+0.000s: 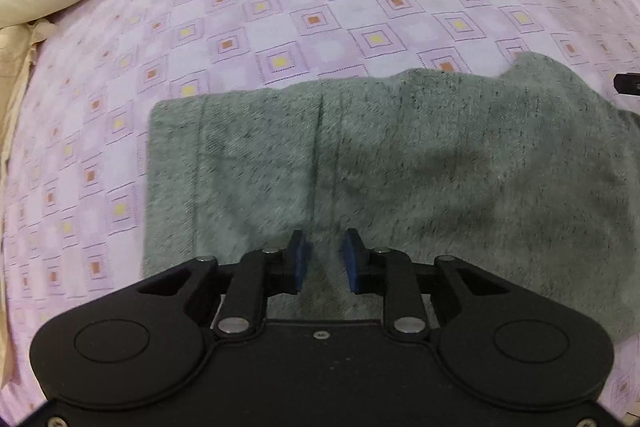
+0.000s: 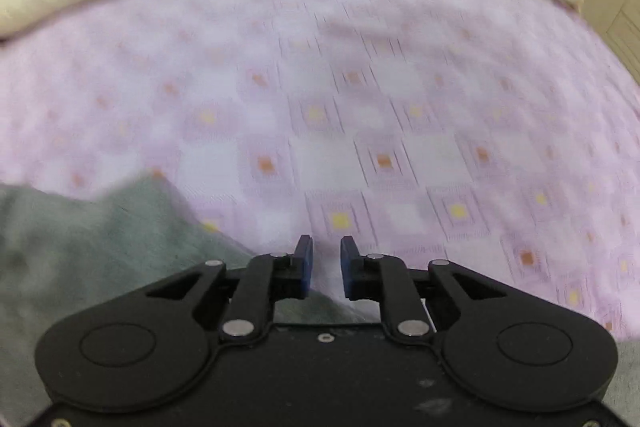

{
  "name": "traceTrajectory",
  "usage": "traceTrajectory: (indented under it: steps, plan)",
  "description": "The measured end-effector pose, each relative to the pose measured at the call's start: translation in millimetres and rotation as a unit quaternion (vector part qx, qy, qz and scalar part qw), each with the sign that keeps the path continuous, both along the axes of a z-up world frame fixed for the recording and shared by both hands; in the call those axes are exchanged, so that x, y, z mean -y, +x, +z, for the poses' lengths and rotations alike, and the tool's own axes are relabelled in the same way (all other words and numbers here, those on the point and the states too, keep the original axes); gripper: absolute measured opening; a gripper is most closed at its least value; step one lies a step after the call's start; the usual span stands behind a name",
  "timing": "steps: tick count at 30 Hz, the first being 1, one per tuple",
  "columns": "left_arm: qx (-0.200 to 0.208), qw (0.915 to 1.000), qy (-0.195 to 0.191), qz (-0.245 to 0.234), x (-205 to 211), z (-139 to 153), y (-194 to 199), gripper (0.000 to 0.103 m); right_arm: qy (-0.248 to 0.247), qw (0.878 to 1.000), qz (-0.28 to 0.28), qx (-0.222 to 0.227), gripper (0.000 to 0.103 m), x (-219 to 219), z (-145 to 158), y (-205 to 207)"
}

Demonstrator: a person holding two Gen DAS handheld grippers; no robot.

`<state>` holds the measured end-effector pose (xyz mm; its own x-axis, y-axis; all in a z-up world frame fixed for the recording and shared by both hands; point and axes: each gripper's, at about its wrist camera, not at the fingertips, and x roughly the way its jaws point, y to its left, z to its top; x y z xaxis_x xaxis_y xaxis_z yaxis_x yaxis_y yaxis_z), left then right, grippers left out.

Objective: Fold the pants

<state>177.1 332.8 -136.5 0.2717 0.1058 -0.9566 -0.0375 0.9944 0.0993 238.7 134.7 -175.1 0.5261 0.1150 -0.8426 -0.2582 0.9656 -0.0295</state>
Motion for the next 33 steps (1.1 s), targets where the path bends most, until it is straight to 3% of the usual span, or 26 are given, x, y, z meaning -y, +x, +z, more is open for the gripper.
traceTrajectory:
  steps: [4,5,6,7,9,12,15,17,19,21,26,33]
  plan:
    - [-0.011,0.9997,-0.005,0.021,-8,-4,-15,0.036,0.045,0.997,0.067,0.012,0.015,-12,9,-33]
    - [-0.013,0.9997,-0.001,0.021,-8,-4,-20,0.036,0.036,0.996,0.078,-0.008,0.017,-18,1,-37]
    - [-0.014,0.9997,0.004,0.018,-8,-2,-25,0.035,0.024,0.995,0.081,-0.059,0.017,-21,-14,-36]
    - [-0.013,0.9998,0.007,0.014,-6,3,-28,0.028,0.025,0.994,0.072,-0.073,0.016,-19,-20,-39]
    - [0.007,0.9999,0.008,0.005,0,16,-34,0.025,0.021,0.998,0.058,-0.031,0.020,-13,-5,-56]
    - [0.027,0.9995,-0.009,-0.014,14,21,-44,0.029,0.046,0.996,0.071,-0.008,0.020,-1,13,-93]
    - [-0.022,0.9997,0.008,-0.007,21,-4,-52,0.030,0.052,0.995,0.064,-0.058,0.020,8,3,-126]
    - [-0.019,0.9994,0.026,-0.014,27,-10,-60,0.030,0.035,0.991,0.051,-0.116,0.019,19,-15,-146]
    - [-0.017,0.9984,0.045,-0.029,38,-5,-60,0.022,0.048,0.990,0.047,-0.124,0.018,31,-12,-164]
    - [-0.007,0.9984,0.044,-0.035,50,4,-58,0.022,0.057,0.989,0.029,-0.133,0.018,50,-2,-175]
    - [0.025,0.9974,0.034,-0.058,108,26,-50,0.023,0.078,0.990,-0.090,-0.070,0.027,136,32,-181]
    - [0.029,0.9942,-0.002,-0.104,243,30,-42,0.023,0.007,0.984,-0.178,0.022,0.034,284,57,-176]
